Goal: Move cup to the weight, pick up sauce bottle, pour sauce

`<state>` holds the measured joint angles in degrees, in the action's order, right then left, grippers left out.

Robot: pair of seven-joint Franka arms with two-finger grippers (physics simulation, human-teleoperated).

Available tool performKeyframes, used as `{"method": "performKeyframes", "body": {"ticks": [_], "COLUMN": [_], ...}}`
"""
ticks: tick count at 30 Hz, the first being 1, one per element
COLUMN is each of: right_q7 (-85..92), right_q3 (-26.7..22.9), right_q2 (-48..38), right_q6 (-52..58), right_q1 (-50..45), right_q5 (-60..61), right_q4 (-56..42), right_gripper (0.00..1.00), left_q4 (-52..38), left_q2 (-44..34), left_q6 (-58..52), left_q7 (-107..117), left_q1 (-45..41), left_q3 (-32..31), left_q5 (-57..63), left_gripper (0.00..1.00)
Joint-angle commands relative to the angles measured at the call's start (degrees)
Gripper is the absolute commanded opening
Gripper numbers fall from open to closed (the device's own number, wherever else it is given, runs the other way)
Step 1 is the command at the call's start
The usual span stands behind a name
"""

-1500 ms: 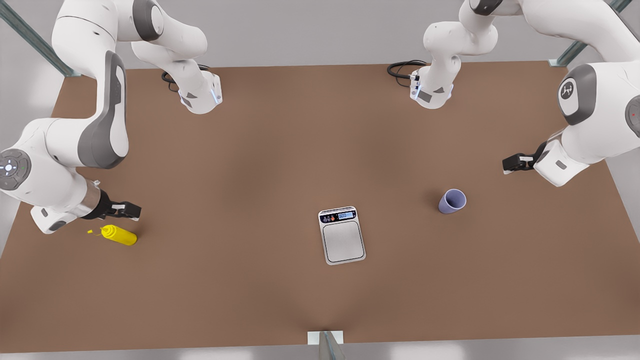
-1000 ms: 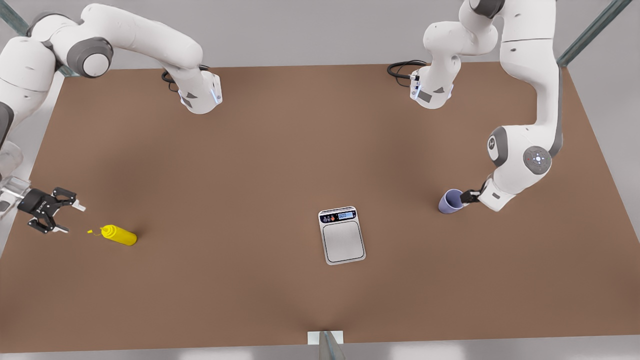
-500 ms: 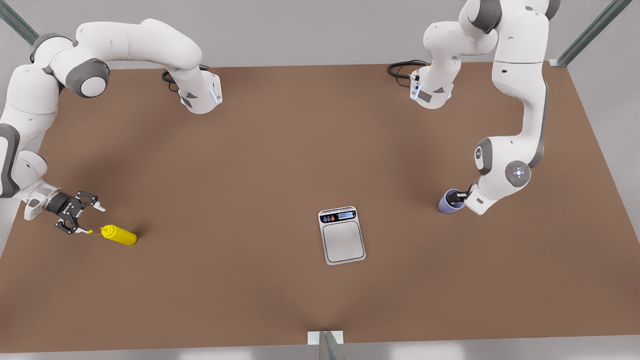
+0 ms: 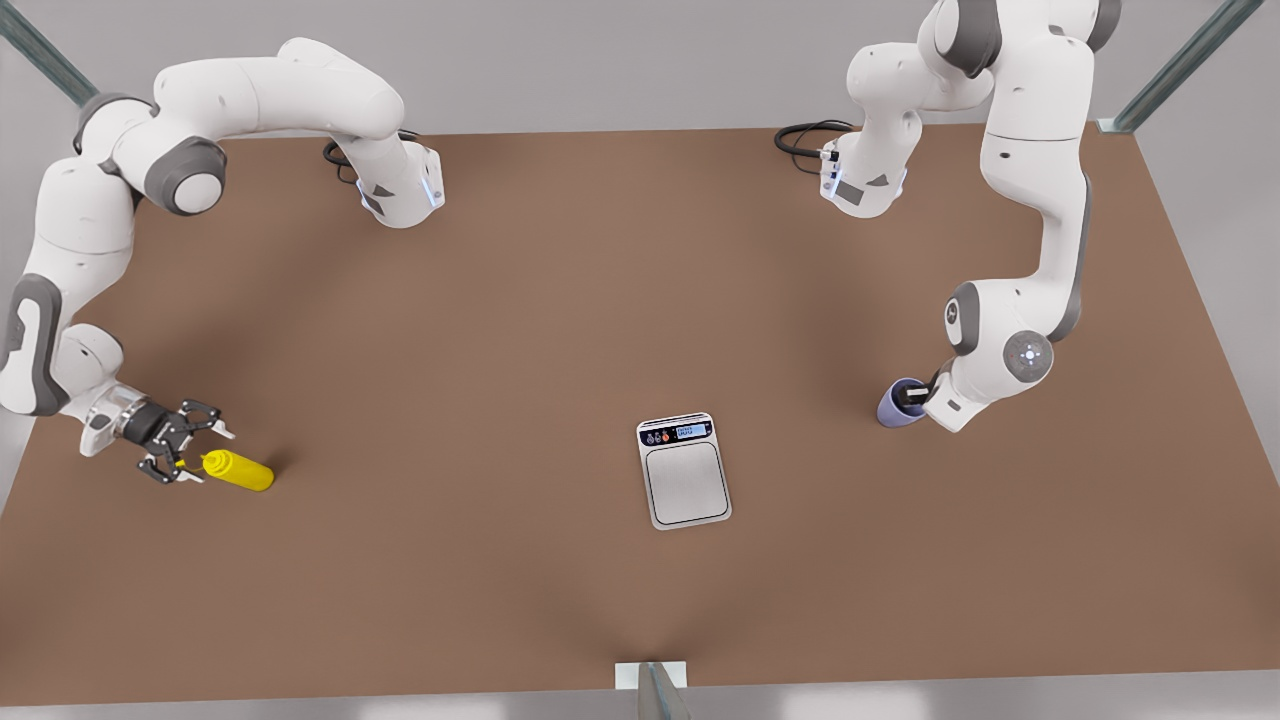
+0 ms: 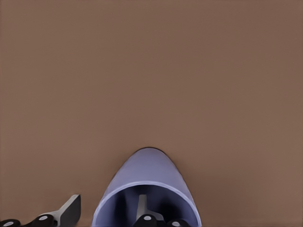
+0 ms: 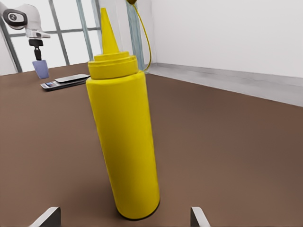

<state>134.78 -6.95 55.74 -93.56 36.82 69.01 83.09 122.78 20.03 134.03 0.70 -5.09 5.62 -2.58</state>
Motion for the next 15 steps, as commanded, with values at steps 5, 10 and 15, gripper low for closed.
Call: {"method": "performKeyframes", "body": {"ticks": [5,10,15], "right_q7": [-0.1,-0.4,-0.3], "right_q3": [0.1,0.7,2.1], "right_q2": [0.7,0.7,0.7], "right_q6": [-1.2,-1.4,-1.4], "right_q1": [-1.5,-2.5,-2.5], "right_q5": [0.9,1.4,1.1], "right_q4": [-0.6,-1.3,-1.1], "right_gripper": [1.00,1.00,1.00], "left_q4": [-0.2,-0.3,-0.4], "left_q2": [0.7,0.8,1.0], "left_q6": [-0.2,-0.3,-0.3], "left_q7": [0.0,0.1,0.1], "left_q1": [0.0,0.0,0.0], "left_q3": [0.0,0.0,0.0], "left_q5": [0.0,0.0,0.0], "left_gripper": [0.49,0.30,0.27]}}
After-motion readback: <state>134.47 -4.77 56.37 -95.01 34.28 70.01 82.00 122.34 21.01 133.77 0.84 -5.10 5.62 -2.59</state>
